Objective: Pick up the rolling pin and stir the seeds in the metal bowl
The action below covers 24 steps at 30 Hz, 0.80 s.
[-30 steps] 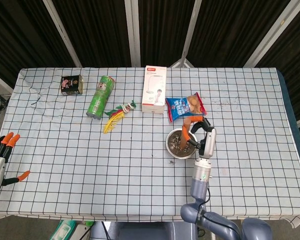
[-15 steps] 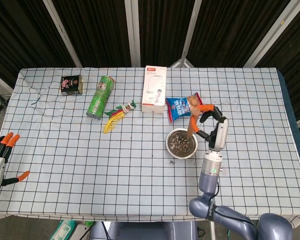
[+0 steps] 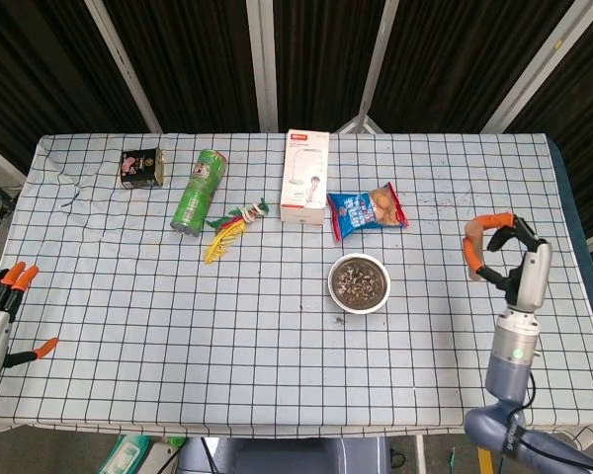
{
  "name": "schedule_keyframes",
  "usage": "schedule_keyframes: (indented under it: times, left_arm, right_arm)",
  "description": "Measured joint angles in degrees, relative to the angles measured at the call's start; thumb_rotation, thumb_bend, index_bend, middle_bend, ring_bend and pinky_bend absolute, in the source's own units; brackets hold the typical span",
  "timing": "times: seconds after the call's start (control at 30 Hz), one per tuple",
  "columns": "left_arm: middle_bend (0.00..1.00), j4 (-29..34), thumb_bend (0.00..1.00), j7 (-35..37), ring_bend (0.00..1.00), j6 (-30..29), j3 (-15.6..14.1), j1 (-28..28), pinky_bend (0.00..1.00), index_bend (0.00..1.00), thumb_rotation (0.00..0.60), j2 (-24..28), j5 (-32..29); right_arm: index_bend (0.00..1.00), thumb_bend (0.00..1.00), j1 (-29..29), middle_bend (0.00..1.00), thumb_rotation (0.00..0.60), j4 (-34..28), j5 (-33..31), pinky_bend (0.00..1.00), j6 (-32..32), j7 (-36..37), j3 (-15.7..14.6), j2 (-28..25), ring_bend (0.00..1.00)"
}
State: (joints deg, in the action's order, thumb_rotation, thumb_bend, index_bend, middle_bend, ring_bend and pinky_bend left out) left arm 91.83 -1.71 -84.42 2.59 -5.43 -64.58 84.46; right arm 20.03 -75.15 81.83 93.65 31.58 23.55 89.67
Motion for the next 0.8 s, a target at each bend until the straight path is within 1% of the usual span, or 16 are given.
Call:
schedule_keyframes:
  times: [0.1,0.2,0.4,0.53,0.8]
  left_arm:
    - [0.0,-0.02,0.2,-0.03,0.0,-0.11,0.0,0.05,0.0,0.04,0.6,-0.05,0.06]
    - [0.0,-0.02,0.2,-0.01,0.0,-0.25,-0.03,0.11,0.0,0.04,0.6,-0.07,0.16]
    - [0.0,-0.2,0.2,0.58,0.0,-0.51,-0.18,0.28,0.0,0.04,0.6,-0.03,0.51]
    - [0.0,-0.48,0.2,1.26,0.0,-0.68,-0.31,0.36,0.0,0.04,0.6,0.02,0.9]
    - [0.0,-0.38,0.2,1.23,0.0,-0.67,-0.29,0.34,0.0,0.04,0.6,0.05,0.97]
  right_arm:
    - [0.8,0.84,-2.62,0.72,0.6,0.38,0.79,0.69,-0.88,-0.16,-3.51,-3.09,0.69]
    - [0.8,0.84,-4.39,0.72,0.6,0.66,1.43,0.69,-1.56,-0.5,-5.94,-4.85,0.69]
    - [0.8,0.84,-5.65,0.72,0.6,2.0,2.17,0.69,-3.86,-3.77,-9.24,-6.42,0.69]
    - [0.8,0.84,-5.6,0.72,0.6,4.25,1.69,0.69,-6.8,-7.01,-10.54,-6.81,0.69]
    - [0.8,0.84,-5.33,0.72,0.6,4.12,1.81,0.69,-8.49,-8.97,-11.78,-7.56,0.69]
